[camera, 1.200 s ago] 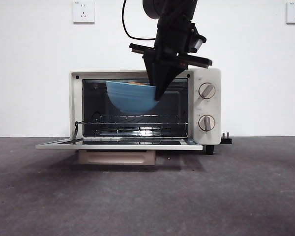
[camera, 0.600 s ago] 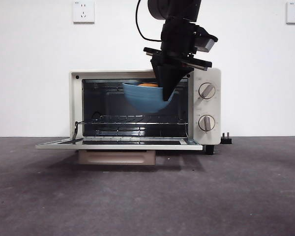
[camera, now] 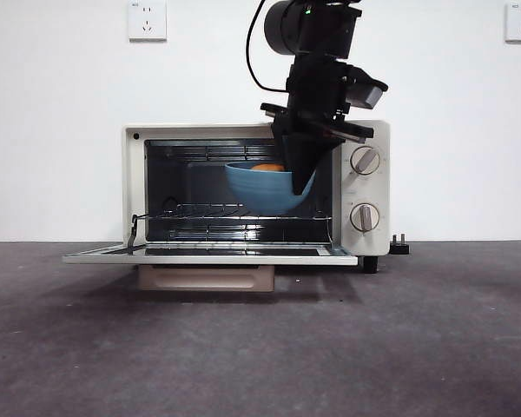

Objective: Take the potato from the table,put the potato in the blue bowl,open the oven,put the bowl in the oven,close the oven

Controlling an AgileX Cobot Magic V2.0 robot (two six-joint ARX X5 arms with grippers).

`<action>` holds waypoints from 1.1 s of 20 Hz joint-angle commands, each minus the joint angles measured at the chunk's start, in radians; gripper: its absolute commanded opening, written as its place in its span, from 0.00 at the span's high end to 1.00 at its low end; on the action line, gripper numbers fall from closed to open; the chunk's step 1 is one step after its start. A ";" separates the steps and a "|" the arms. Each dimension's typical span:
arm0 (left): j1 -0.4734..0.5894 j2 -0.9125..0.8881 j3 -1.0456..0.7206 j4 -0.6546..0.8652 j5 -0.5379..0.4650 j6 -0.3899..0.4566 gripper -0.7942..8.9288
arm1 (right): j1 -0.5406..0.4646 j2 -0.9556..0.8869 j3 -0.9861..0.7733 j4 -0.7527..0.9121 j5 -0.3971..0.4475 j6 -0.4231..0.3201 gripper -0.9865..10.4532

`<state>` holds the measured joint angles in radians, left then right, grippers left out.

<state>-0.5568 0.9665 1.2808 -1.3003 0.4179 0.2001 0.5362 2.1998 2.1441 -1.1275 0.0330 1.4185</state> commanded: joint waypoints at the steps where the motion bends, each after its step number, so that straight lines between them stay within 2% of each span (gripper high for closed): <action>1: -0.003 -0.003 -0.004 0.006 0.001 0.001 0.92 | 0.000 0.010 0.000 0.014 0.001 0.011 0.92; 10: -0.003 -0.003 -0.004 -0.005 0.001 0.001 0.92 | -0.001 0.010 0.000 0.028 0.011 -0.011 0.90; 12: -0.003 -0.003 -0.004 -0.005 0.001 0.001 0.92 | -0.001 0.010 0.000 0.028 0.012 -0.032 0.79; 13: -0.003 -0.003 -0.004 -0.005 0.001 0.001 0.92 | -0.001 0.010 0.000 0.029 0.013 -0.039 0.77; 22: -0.003 -0.003 -0.004 -0.005 0.001 0.001 0.92 | 0.000 0.008 0.032 0.036 0.024 -0.088 0.77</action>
<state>-0.5568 0.9665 1.2808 -1.3064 0.4179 0.2001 0.5362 2.1998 2.1712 -1.0939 0.0521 1.3468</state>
